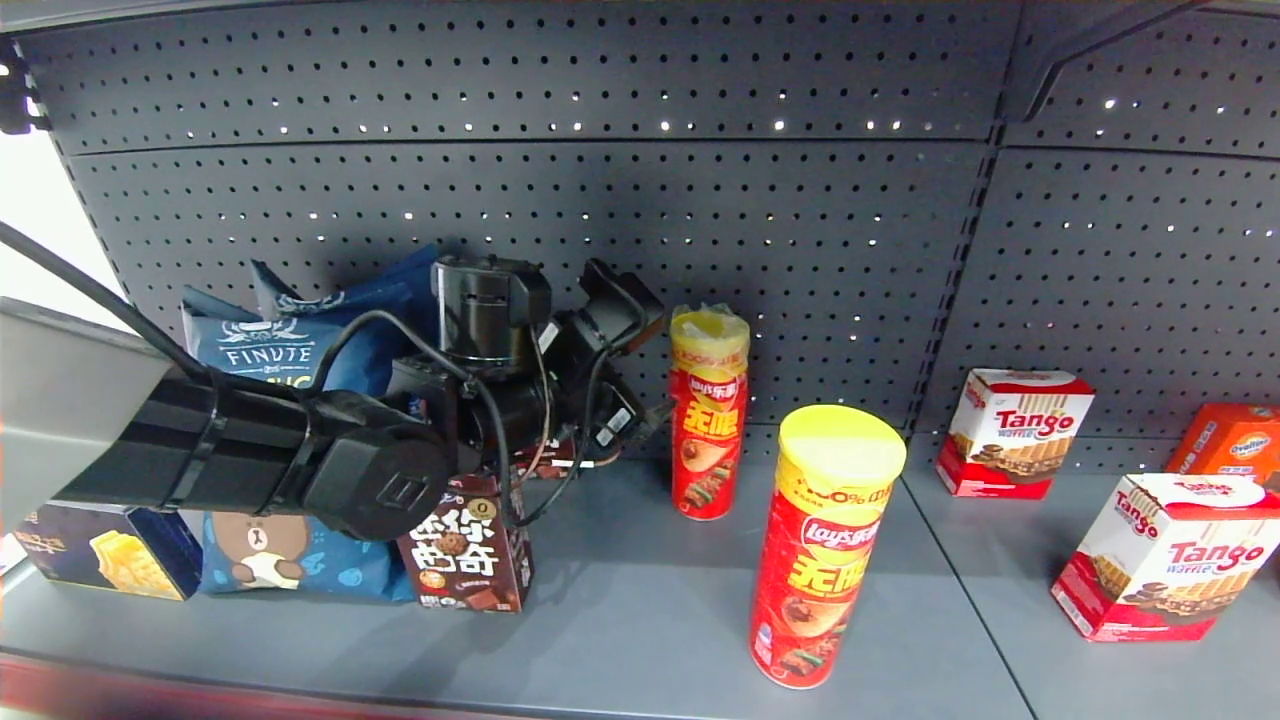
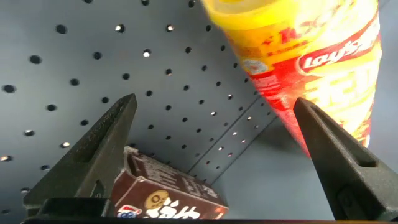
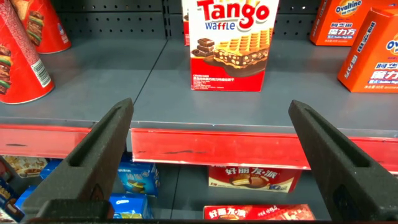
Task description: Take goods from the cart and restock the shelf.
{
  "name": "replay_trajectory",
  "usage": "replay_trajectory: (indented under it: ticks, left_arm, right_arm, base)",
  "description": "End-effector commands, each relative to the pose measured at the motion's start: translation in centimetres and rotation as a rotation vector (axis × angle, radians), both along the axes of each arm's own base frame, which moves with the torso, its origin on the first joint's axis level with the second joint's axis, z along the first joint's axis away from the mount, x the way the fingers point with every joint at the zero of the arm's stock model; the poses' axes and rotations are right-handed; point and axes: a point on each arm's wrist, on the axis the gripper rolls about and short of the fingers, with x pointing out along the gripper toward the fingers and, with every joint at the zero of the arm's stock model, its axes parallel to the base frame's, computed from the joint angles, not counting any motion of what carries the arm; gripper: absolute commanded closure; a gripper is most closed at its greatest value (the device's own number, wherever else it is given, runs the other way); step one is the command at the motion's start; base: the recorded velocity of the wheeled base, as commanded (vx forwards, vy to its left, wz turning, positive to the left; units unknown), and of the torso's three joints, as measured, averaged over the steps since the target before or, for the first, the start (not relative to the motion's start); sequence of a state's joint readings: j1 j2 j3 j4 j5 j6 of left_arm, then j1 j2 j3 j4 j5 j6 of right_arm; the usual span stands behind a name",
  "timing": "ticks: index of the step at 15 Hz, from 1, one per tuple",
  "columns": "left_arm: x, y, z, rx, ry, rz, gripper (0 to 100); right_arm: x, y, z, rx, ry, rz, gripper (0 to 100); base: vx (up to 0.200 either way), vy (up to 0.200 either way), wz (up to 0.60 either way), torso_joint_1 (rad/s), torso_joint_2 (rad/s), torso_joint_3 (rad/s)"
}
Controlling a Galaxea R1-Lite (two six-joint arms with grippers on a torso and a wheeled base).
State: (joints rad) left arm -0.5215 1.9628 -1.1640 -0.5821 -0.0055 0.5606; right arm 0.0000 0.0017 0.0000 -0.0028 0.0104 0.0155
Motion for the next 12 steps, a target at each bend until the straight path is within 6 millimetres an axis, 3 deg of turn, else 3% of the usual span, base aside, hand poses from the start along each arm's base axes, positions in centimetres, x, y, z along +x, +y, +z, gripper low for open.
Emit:
replay_trajectory:
  ticks: [1,12]
  left_arm:
    - [0.0,0.0,0.1,-0.001,-0.003,-0.001,0]
    - [1.0,0.1,-2.0,0.116,-0.008,-0.006,0]
  right_arm:
    - [0.0,0.0,0.0,0.0,0.001,0.0,0]
    - [0.0,0.0,0.0,0.0,0.001,0.0,0]
  base:
    - [0.0,0.0,0.0,0.0,0.0,0.0]
    - [0.0,0.0,0.0,0.0,0.0,0.0]
